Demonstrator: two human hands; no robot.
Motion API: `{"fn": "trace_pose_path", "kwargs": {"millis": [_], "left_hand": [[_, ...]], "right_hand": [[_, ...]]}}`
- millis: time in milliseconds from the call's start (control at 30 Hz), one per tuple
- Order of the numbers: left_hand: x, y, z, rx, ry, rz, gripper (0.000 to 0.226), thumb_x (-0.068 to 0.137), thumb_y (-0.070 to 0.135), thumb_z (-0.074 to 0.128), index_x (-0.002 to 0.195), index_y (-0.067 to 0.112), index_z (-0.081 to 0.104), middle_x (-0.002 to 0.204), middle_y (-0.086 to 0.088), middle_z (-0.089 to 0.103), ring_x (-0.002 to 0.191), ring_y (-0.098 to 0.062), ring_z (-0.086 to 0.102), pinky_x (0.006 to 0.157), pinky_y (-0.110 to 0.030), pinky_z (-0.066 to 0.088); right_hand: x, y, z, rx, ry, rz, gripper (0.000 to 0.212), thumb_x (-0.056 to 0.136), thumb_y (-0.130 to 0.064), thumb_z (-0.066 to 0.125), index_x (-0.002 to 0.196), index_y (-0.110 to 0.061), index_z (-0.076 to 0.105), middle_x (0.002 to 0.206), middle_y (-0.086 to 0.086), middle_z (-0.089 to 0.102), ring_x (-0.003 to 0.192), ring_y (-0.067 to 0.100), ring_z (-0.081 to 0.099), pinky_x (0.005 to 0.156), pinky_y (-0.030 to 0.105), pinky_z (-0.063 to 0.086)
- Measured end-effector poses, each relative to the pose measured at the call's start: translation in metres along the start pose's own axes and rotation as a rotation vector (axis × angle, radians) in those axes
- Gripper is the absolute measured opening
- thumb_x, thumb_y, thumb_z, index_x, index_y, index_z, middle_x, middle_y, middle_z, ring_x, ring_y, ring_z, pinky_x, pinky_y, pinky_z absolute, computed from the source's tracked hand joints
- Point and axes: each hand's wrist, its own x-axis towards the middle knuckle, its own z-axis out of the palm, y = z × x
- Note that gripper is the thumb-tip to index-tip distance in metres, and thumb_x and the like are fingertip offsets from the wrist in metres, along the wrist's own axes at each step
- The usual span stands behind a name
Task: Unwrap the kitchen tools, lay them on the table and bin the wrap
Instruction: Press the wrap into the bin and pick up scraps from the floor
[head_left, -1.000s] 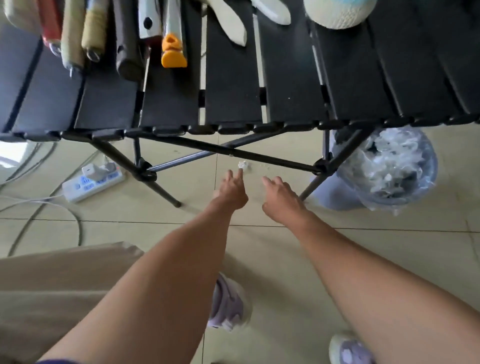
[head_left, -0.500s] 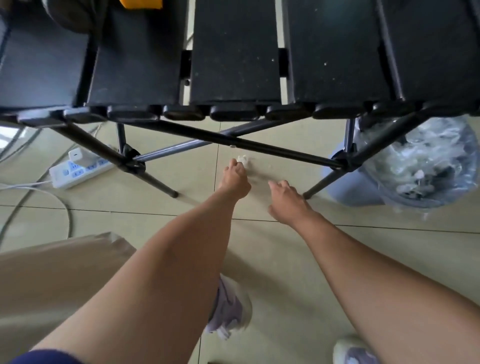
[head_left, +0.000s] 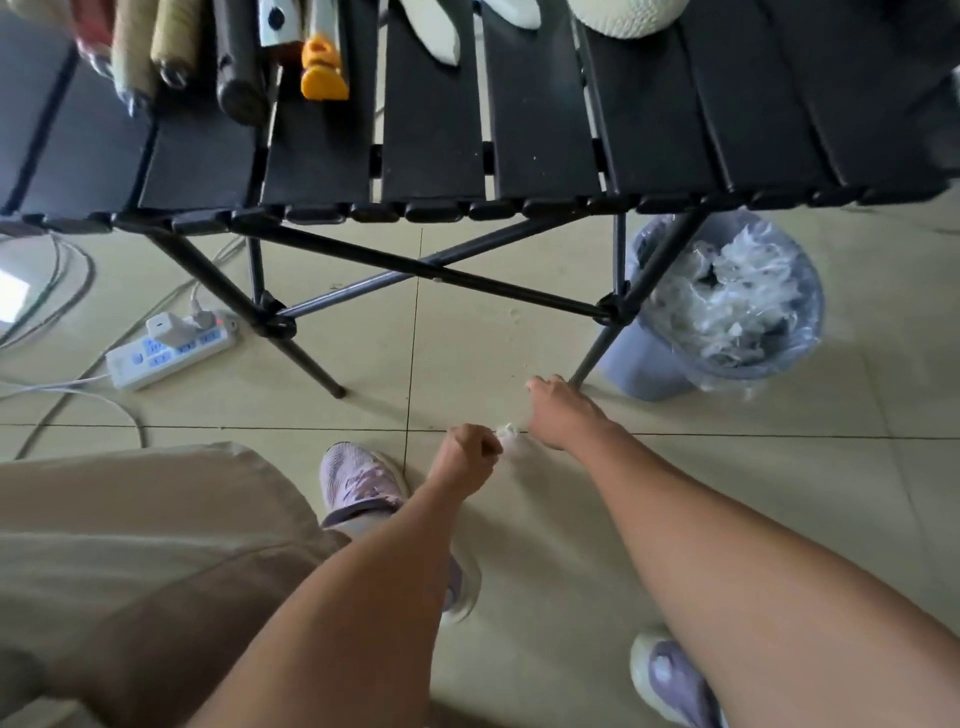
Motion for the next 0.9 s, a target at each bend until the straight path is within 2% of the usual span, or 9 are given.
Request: {"fn": "trace_pose_path", "kwargs": {"millis": [200, 300, 367, 433, 500, 600, 700, 833, 900], "left_hand": [[0.004, 0.019, 0.002, -0.247, -0.021, -0.026, 0.014, 0.08, 0.004, 0.085, 0.081, 0.012, 0.073, 0.077, -0.001, 0.071, 0.07, -0.012, 0.061, 0.062, -0.019, 0.046], [0.015, 0.028, 0.0, -0.389, -0.138, -0.061, 0.019, 0.082, -0.005, 0.083, 0.087, 0.008, 0.069, 0.074, -0.001, 0.066, 0.066, -0.008, 0.062, 0.061, -0.015, 0.048], [0.02, 0.03, -0.002, -0.53, -0.216, -0.091, 0.021, 0.087, -0.011, 0.078, 0.09, 0.004, 0.064, 0.079, -0.006, 0.064, 0.07, -0.011, 0.065, 0.077, -0.022, 0.058], [0.023, 0.034, -0.004, -0.636, -0.262, -0.125, 0.022, 0.091, -0.012, 0.075, 0.088, 0.005, 0.06, 0.083, -0.011, 0.06, 0.079, -0.019, 0.064, 0.098, -0.04, 0.059], [0.023, 0.039, -0.005, -0.643, -0.279, -0.142, 0.022, 0.093, -0.01, 0.073, 0.087, 0.006, 0.059, 0.083, -0.01, 0.058, 0.082, -0.021, 0.062, 0.101, -0.044, 0.058], [0.016, 0.05, -0.006, -0.603, -0.305, -0.125, 0.019, 0.098, -0.011, 0.066, 0.089, 0.006, 0.061, 0.082, -0.009, 0.058, 0.076, -0.019, 0.059, 0.092, -0.036, 0.059], [0.006, 0.079, -0.001, -0.525, -0.353, -0.057, 0.019, 0.102, -0.014, 0.055, 0.095, 0.002, 0.063, 0.08, -0.009, 0.057, 0.073, -0.017, 0.057, 0.083, -0.028, 0.059], [-0.012, 0.137, 0.004, -0.482, -0.378, 0.057, 0.021, 0.103, -0.015, 0.052, 0.116, -0.007, 0.066, 0.078, -0.009, 0.06, 0.074, -0.016, 0.061, 0.1, -0.043, 0.056], [-0.023, 0.167, 0.001, -0.451, -0.389, 0.131, 0.025, 0.101, -0.016, 0.053, 0.12, -0.01, 0.067, 0.081, -0.01, 0.064, 0.079, -0.018, 0.064, 0.095, -0.04, 0.057]], "right_hand": [[-0.008, 0.013, 0.032, 0.095, -0.038, -0.069, 0.055, 0.099, -0.005, 0.055, 0.151, -0.024, 0.053, 0.141, 0.013, 0.056, 0.129, 0.036, 0.06, 0.104, 0.043, 0.052], [-0.003, 0.016, 0.049, 0.183, 0.022, -0.048, 0.026, 0.096, -0.002, 0.052, 0.115, -0.013, 0.067, 0.116, 0.013, 0.07, 0.104, 0.036, 0.067, 0.08, 0.038, 0.054], [-0.001, 0.017, 0.051, 0.238, 0.068, 0.007, 0.011, 0.097, -0.007, 0.053, 0.093, -0.012, 0.062, 0.102, 0.015, 0.072, 0.084, 0.035, 0.061, 0.068, 0.034, 0.043], [-0.002, 0.022, 0.047, 0.289, 0.115, 0.038, 0.015, 0.098, -0.012, 0.059, 0.083, -0.015, 0.061, 0.092, 0.015, 0.071, 0.077, 0.035, 0.057, 0.065, 0.032, 0.038], [-0.007, 0.029, 0.037, 0.321, 0.152, 0.042, 0.014, 0.098, -0.018, 0.067, 0.086, -0.013, 0.07, 0.091, 0.013, 0.073, 0.083, 0.035, 0.065, 0.066, 0.031, 0.042], [-0.021, 0.041, 0.018, 0.381, 0.189, 0.035, 0.008, 0.095, -0.02, 0.076, 0.094, -0.013, 0.08, 0.098, 0.007, 0.077, 0.091, 0.027, 0.073, 0.076, 0.033, 0.056], [-0.045, 0.058, -0.005, 0.432, 0.244, 0.017, 0.009, 0.093, -0.013, 0.075, 0.088, -0.007, 0.08, 0.09, 0.008, 0.078, 0.084, 0.026, 0.073, 0.072, 0.032, 0.054], [-0.089, 0.087, -0.041, 0.402, 0.362, 0.034, 0.018, 0.092, -0.01, 0.071, 0.077, -0.001, 0.075, 0.074, 0.01, 0.075, 0.072, 0.027, 0.071, 0.066, 0.039, 0.054], [-0.109, 0.1, -0.062, 0.426, 0.439, 0.09, 0.022, 0.09, -0.008, 0.066, 0.069, -0.005, 0.07, 0.068, 0.009, 0.072, 0.066, 0.026, 0.068, 0.062, 0.038, 0.053]]}}
